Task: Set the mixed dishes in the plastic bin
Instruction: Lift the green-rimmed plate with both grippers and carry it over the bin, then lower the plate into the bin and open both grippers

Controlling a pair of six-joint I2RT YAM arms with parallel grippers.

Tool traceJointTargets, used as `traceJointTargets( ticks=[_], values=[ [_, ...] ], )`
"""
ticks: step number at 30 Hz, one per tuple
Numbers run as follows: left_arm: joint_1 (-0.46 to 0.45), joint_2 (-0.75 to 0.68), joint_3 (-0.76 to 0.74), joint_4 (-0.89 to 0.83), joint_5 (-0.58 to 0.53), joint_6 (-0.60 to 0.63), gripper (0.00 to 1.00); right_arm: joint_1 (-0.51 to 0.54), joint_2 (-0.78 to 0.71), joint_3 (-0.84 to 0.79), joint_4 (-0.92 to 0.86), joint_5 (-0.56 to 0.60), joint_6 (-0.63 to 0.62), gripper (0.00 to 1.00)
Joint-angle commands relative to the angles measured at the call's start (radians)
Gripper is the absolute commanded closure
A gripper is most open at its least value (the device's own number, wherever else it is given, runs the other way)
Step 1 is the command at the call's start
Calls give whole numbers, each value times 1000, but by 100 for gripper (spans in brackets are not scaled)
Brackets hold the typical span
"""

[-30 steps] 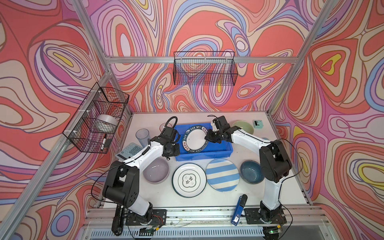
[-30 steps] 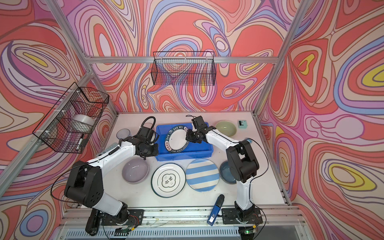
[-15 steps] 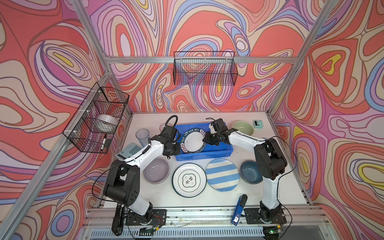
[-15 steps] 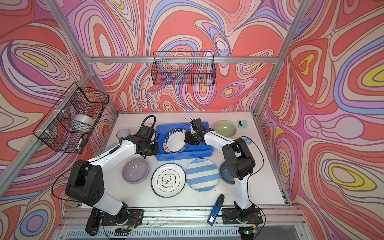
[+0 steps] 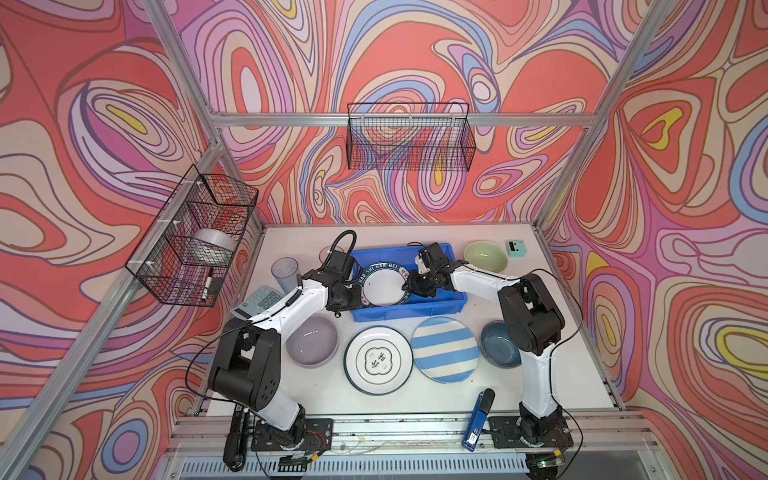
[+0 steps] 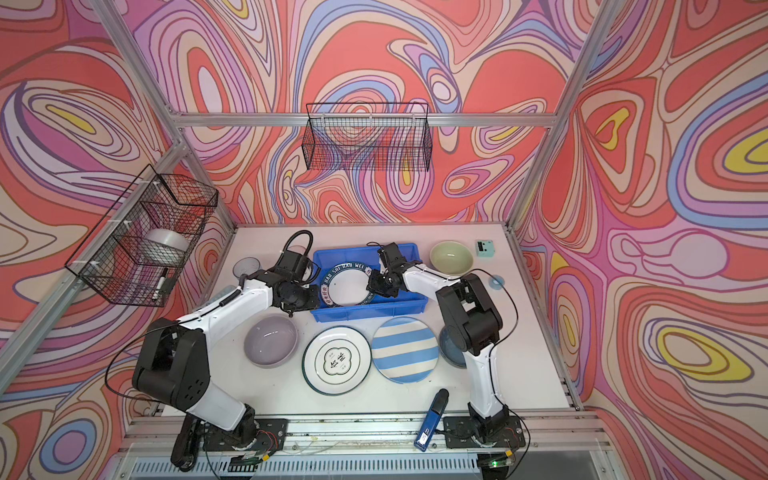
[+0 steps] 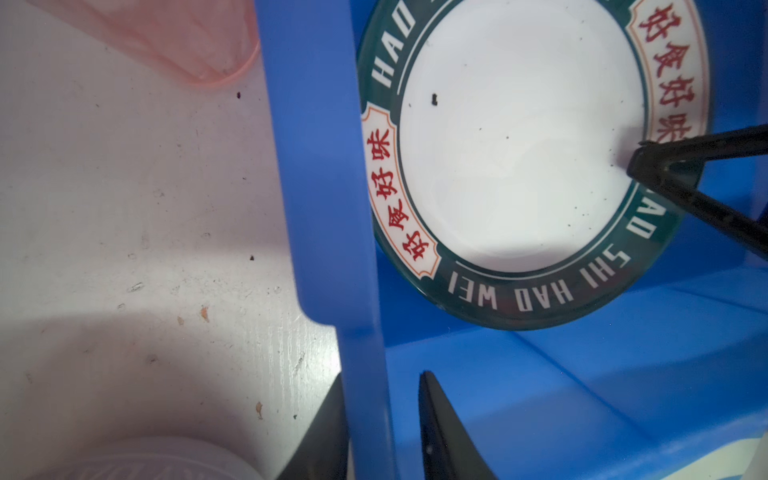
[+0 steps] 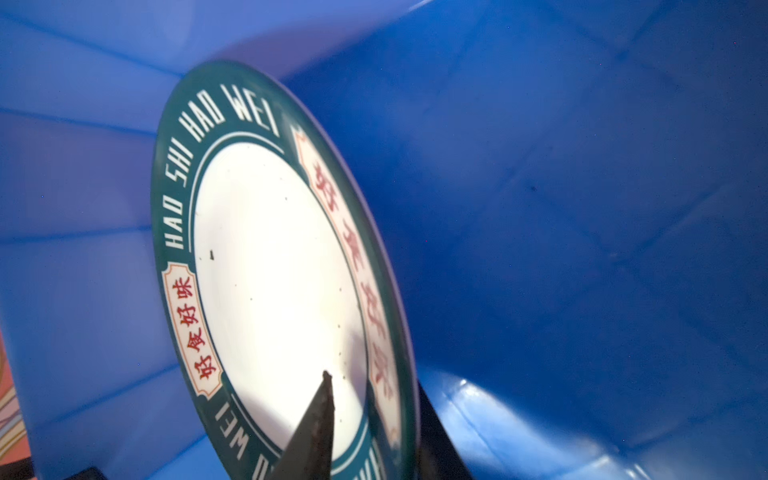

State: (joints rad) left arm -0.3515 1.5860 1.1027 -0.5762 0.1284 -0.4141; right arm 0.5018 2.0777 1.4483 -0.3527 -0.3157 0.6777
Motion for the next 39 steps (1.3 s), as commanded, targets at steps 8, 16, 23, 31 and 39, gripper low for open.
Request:
traceJointTargets(
  ticks=[8, 16, 23, 31, 39],
  values=[
    [4, -7, 31, -24, 14, 32, 66, 29, 22, 70, -80, 73, -49, 54],
    [5, -11, 34, -25, 14, 31, 66, 40, 21, 116, -152, 125, -80, 38],
    [3, -11, 35, -16, 27, 20, 66, 46, 13, 133, -173, 135, -105, 37],
    [4, -17, 34, -14, 37, 14, 65, 47, 13, 126, -136, 66, -98, 37],
    [3, -22, 30, -8, 54, 18, 64, 47, 1, 119, -132, 48, -96, 37]
  ],
)
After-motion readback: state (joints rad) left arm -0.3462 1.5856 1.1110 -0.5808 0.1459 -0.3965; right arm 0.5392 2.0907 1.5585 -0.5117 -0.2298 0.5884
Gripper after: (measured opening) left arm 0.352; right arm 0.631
